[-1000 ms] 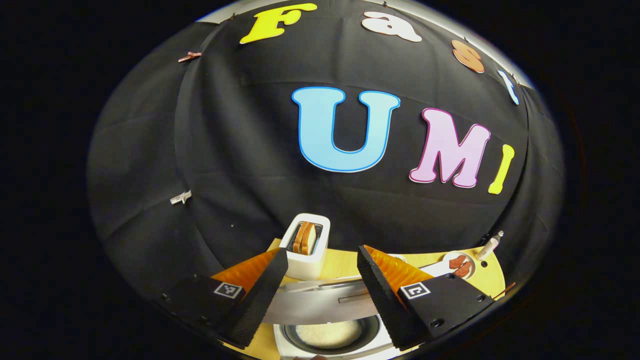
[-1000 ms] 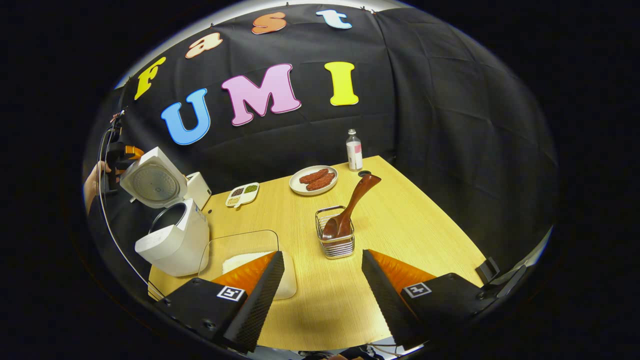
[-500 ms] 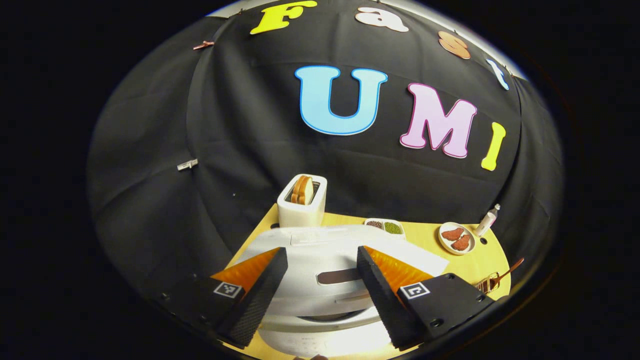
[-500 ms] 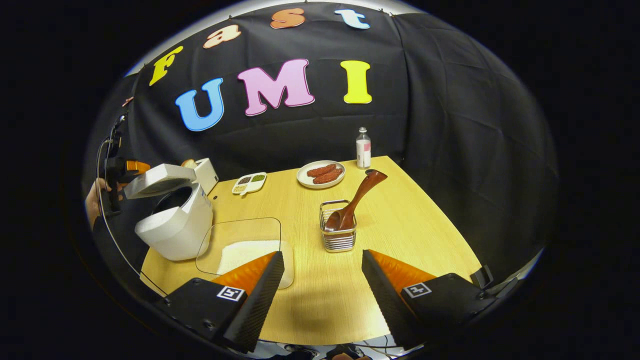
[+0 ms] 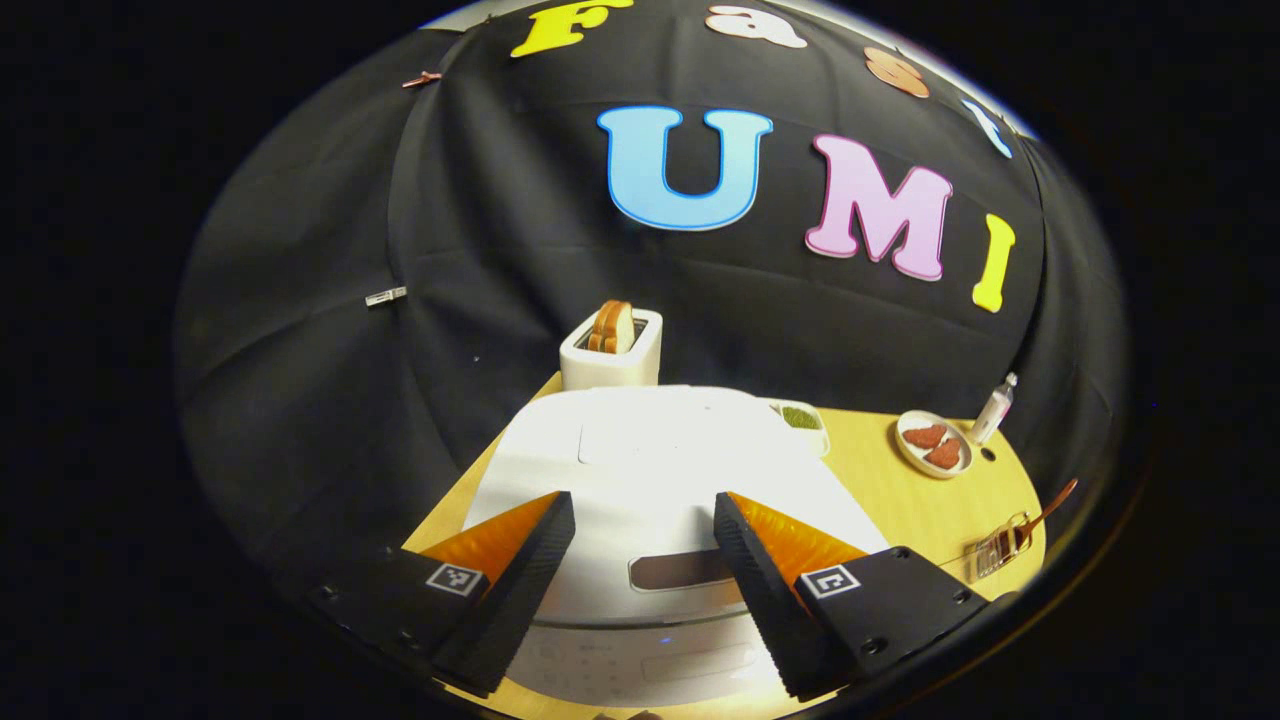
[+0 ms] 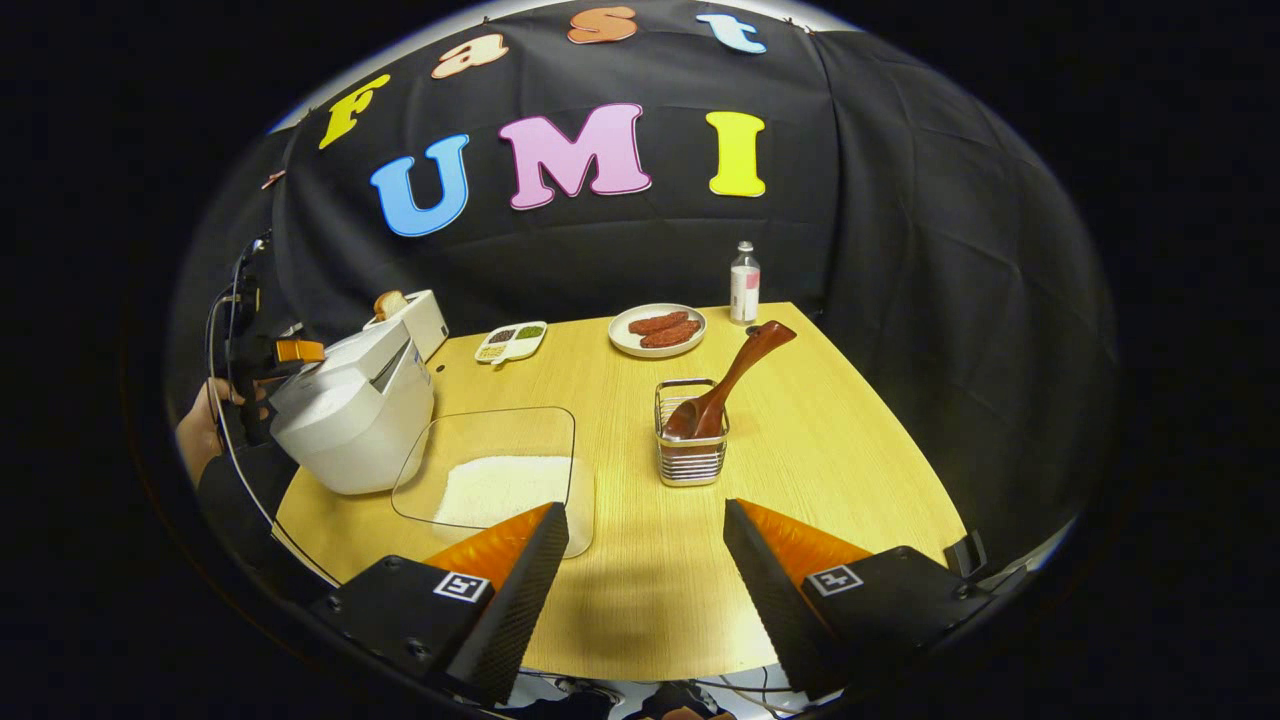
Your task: Close the left gripper, press the button to open the rice cooker; take a wooden spoon from the chopstick holder with the right hand, scoop a spoonful of rice and pour it into the rice cooker, then put the wooden spoon back into the chopstick holder.
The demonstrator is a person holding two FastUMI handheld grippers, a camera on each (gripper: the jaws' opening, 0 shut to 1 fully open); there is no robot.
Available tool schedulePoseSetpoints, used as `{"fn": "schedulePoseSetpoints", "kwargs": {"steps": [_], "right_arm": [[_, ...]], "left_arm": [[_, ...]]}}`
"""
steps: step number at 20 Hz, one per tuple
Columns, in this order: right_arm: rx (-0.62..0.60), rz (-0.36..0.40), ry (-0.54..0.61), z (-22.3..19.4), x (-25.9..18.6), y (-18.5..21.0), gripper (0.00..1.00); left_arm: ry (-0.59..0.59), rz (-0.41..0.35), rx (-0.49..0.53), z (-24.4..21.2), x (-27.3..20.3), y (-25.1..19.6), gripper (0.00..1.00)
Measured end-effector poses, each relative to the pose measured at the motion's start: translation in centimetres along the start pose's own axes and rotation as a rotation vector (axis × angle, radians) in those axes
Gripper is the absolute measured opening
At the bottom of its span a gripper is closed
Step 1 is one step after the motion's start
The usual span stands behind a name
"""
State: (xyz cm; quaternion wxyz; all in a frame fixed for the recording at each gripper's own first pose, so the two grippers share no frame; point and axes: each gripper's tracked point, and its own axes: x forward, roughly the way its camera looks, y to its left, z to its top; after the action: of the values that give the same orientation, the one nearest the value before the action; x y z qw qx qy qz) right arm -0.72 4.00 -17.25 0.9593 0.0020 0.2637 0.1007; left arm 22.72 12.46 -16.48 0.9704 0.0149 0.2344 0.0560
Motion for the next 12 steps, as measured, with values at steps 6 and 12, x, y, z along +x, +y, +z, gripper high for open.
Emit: {"fn": "schedulePoseSetpoints", "kwargs": {"steps": [6,12], "right_arm": [[-0.033,-0.016,-0.023,0.7,0.5,-0.3,0.99],[-0.014,0.0,-0.051,2.3,0.9,0.8,0.99]], "left_arm": [[-0.002,-0.006,0.069,-1.7,0.1,-0.3,1.0],[0.0,-0.034,0.069,-1.2,-0.5,-0.2,0.99]]}}
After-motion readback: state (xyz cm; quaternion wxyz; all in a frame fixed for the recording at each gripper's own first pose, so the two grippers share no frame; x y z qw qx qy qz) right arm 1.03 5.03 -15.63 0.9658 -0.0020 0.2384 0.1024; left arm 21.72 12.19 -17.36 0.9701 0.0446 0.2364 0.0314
